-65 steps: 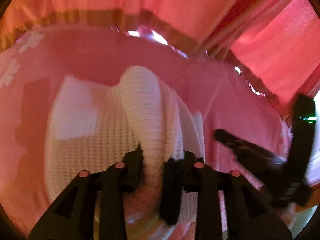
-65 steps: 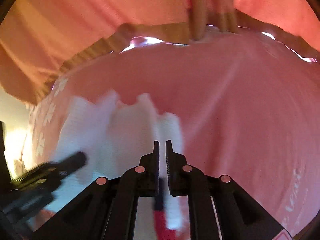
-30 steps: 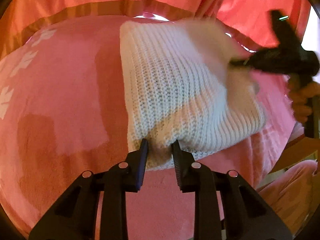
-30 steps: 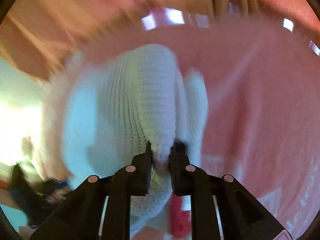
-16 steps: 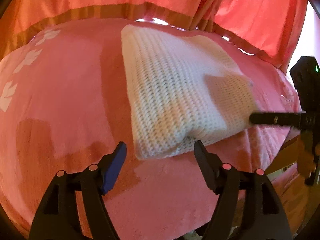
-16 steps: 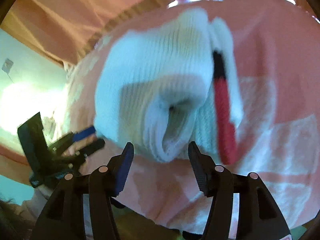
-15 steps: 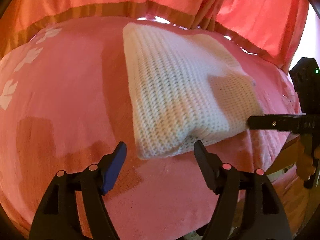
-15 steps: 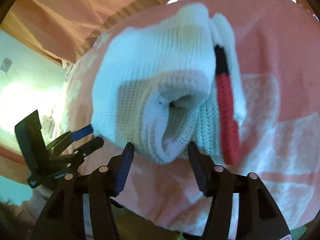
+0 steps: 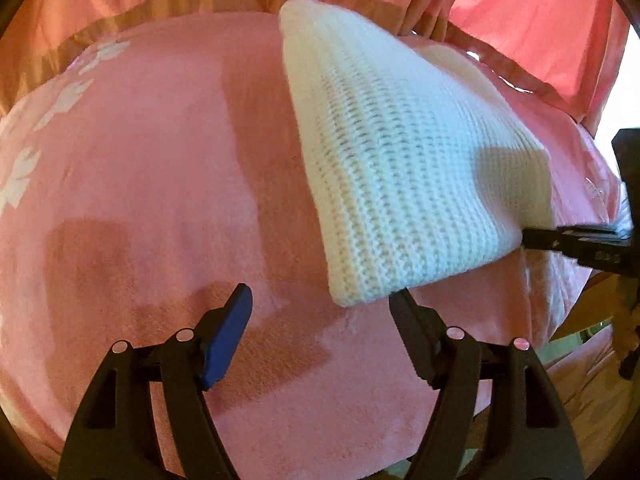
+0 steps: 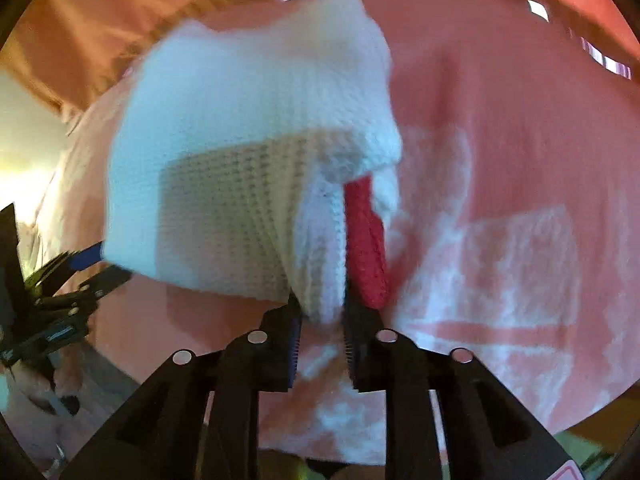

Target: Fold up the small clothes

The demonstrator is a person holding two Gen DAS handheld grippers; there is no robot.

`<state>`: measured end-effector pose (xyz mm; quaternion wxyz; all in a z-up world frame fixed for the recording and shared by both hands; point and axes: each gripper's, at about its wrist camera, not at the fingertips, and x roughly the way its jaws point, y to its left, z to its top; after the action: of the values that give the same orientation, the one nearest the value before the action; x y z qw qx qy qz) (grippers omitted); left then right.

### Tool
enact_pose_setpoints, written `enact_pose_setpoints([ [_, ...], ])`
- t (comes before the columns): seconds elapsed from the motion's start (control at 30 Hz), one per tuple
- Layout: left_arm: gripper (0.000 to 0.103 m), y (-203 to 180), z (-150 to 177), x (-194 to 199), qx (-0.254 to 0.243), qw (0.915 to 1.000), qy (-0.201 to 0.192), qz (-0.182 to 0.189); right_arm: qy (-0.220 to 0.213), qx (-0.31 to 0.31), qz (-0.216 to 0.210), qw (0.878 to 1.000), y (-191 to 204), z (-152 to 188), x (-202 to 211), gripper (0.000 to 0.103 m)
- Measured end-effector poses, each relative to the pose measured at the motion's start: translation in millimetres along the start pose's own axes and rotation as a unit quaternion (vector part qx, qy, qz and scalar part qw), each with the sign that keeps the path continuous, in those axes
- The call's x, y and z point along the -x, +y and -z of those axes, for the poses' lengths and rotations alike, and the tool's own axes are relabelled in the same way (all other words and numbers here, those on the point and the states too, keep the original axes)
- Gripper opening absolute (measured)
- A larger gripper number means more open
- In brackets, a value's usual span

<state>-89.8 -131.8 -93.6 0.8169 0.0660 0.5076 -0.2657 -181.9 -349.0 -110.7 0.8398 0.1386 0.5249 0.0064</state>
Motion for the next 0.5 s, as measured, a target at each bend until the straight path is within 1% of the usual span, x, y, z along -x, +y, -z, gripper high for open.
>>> enact_pose_setpoints([
  [0.07,0.069,-3,-3,15,-0.002,0.9999,-0.011,0.000,-0.035,-0.013,-0.008,0.999,-3,-3,29,0.032],
  [0.1,0.070,-4,-4,23,-0.001,0.9998,-0.017,0.005,-0.049,-0.018,-0.012,0.999,-6,-5,42,0.032],
  [0.13,0.074,-5,-8,35,-0.001,0.9995,-0.027,0.018,-0.067,-0.023,-0.015,0.997,-9,-9,55,0.032],
  [0.17,0.076,-6,-14,44,-0.001,0.9990,-0.037,0.025,-0.084,-0.023,-0.006,0.996,-11,-16,66,0.032],
  [0.23,0.078,-14,-33,62,-0.008,0.9978,-0.059,0.030,-0.104,-0.008,0.011,0.995,-8,-35,76,0.027],
  [0.27,0.080,-20,-44,67,-0.015,0.9971,-0.068,0.030,-0.109,0.003,0.012,0.994,-4,-46,76,0.022],
  [0.3,0.080,-26,-54,71,-0.021,0.9964,-0.076,0.029,-0.111,0.008,0.011,0.994,-3,-54,77,0.021],
  [0.37,0.086,-39,-76,73,-0.037,0.9941,-0.098,0.030,-0.112,0.009,0.003,0.994,1,-80,67,0.019],
  [0.4,0.086,-45,-83,70,-0.045,0.9930,-0.105,0.028,-0.109,0.010,-0.002,0.994,2,-94,60,0.019],
  [0.43,0.086,-49,-92,63,-0.056,0.9921,-0.111,0.019,-0.102,0.014,-0.006,0.995,-3,-104,52,0.018],
  [0.47,0.086,-51,-99,52,-0.063,0.9920,-0.109,0.007,-0.096,0.016,-0.007,0.995,2,-112,40,0.017],
  [0.5,0.086,-50,-105,38,-0.068,0.9928,-0.098,-0.009,-0.089,0.019,-0.008,0.996,5,-119,29,0.016],
])
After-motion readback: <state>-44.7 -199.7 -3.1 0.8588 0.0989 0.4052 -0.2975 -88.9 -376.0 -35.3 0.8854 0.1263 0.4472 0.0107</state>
